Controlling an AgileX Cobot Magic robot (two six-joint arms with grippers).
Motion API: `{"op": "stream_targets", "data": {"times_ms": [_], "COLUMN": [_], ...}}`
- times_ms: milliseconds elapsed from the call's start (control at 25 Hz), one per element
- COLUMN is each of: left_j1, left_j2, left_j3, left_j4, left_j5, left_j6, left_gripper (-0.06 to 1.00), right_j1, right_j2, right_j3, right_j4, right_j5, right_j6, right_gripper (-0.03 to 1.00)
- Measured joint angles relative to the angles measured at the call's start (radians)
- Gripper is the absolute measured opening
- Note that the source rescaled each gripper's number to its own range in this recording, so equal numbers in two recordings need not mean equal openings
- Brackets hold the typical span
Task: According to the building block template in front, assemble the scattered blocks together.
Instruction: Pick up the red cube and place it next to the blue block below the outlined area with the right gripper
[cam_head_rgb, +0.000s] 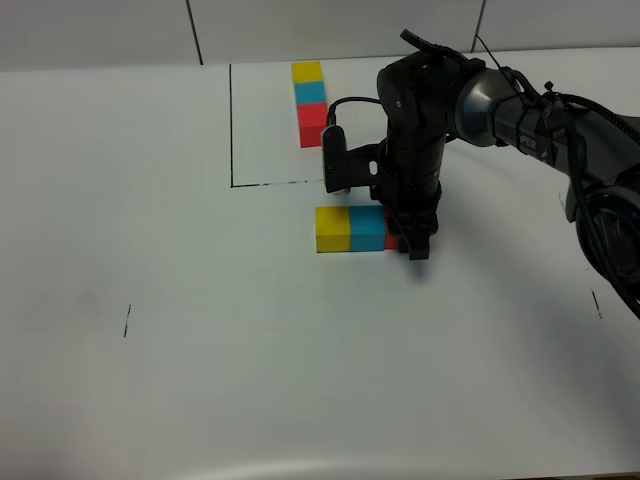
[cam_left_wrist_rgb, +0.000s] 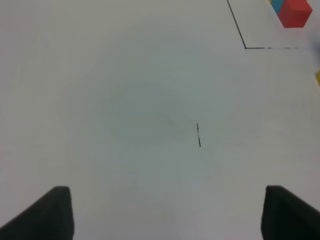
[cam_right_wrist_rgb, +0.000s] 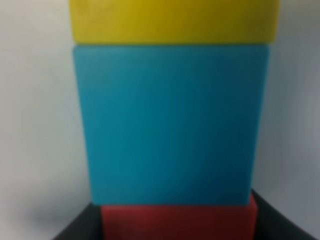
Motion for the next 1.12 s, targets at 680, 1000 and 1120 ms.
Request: {"op": "stream_targets", "data": {"times_ms": [680, 1000, 1120], "left_j1": [0.0, 0.0, 0.0], "left_j2": [0.0, 0.0, 0.0], "left_j3": [0.0, 0.0, 0.0], "left_j4": [0.0, 0.0, 0.0], "left_j5": [0.0, 0.0, 0.0], "left_j6": [0.0, 0.0, 0.0], "left_gripper": [0.63, 0.63, 0.63], "right_j1": [0.0, 0.0, 0.0], "right_j2": [0.001, 0.001, 0.0], "right_j3": [0.0, 0.0, 0.0], "right_j4": [0.0, 0.0, -0.001], "right_j5": [-0.002, -0.002, -0.006], "right_j6": [-0.016, -0.016, -0.019], "right_gripper": [0.01, 0.01, 0.04]}}
